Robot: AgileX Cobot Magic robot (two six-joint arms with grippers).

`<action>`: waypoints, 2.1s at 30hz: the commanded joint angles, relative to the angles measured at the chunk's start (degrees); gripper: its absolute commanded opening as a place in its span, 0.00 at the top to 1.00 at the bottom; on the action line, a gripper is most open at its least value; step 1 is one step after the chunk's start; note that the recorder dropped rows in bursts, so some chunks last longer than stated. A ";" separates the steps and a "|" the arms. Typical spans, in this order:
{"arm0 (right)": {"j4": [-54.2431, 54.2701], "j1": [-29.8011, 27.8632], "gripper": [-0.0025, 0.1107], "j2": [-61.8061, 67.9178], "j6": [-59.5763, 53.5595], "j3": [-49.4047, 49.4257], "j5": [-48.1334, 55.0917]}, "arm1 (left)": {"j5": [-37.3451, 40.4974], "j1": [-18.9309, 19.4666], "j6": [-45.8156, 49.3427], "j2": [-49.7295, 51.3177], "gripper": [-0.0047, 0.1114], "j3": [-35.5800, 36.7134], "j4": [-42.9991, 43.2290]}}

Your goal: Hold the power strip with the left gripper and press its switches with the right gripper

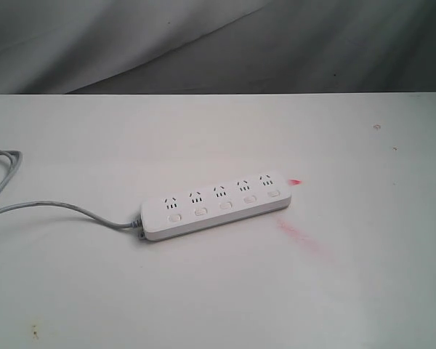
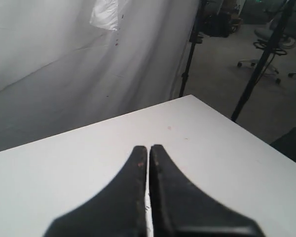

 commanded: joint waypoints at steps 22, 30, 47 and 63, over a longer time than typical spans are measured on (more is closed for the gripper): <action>0.17 -0.24 0.98 -0.14 0.21 0.10 -0.10 | -17.73 -0.40 -1.95 -8.47 0.95 5.87 1.54; 0.17 -0.24 0.98 -0.14 0.21 0.10 -0.10 | -36.76 -1.17 -1.95 -25.66 0.95 20.78 1.50; 0.17 -0.24 0.98 -0.14 0.21 0.10 -0.10 | -56.76 -13.00 -2.84 -47.60 0.95 40.19 1.40; 0.17 -0.24 0.98 -0.14 0.21 0.10 -0.10 | -55.38 -13.00 -59.13 -47.60 0.95 50.52 60.33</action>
